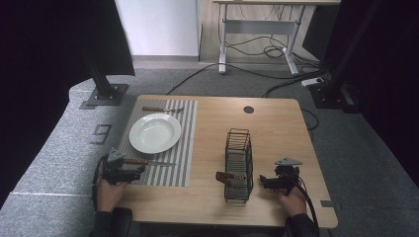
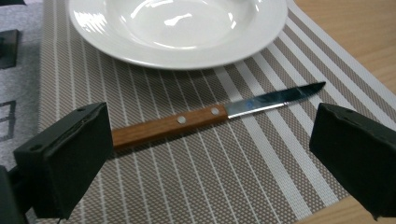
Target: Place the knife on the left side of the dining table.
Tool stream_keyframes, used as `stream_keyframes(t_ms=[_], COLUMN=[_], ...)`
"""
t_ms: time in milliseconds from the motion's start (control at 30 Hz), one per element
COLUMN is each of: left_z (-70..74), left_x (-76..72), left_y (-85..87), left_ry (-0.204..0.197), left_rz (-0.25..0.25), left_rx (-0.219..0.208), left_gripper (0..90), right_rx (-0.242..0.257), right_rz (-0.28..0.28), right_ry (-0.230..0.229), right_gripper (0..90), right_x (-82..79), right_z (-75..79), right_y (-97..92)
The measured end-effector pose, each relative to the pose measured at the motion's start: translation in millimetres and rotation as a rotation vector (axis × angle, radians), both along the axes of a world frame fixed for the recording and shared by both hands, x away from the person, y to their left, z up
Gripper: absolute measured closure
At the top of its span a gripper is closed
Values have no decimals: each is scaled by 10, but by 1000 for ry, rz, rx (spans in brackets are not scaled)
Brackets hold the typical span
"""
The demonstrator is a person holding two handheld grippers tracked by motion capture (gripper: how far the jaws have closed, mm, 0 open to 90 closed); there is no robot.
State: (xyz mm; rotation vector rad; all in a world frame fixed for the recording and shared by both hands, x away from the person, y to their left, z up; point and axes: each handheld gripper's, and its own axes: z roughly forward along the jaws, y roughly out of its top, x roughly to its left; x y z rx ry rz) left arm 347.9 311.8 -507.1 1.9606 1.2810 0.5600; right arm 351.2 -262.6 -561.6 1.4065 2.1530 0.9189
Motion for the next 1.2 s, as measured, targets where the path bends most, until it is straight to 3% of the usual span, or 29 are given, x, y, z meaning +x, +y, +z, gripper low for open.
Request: stream_keyframes(t_ms=[300,467,733,1200], left_z=[-185,-296,-378,-406], left_x=[-26,-18,21,22], left_y=[-98,-148,-198,-176], left_ry=[41,85,138,122], left_rz=[-25,-54,-74,-70], left_rx=[50,77,113,87], left_gripper=[0,0,0,0], right_rx=[0,0,0,0], right_rz=[0,0,0,0], right_ry=[0,0,0,0], right_gripper=[0,0,0,0], right_x=[0,0,0,0], right_z=[0,0,0,-1], right_y=[0,0,0,0])
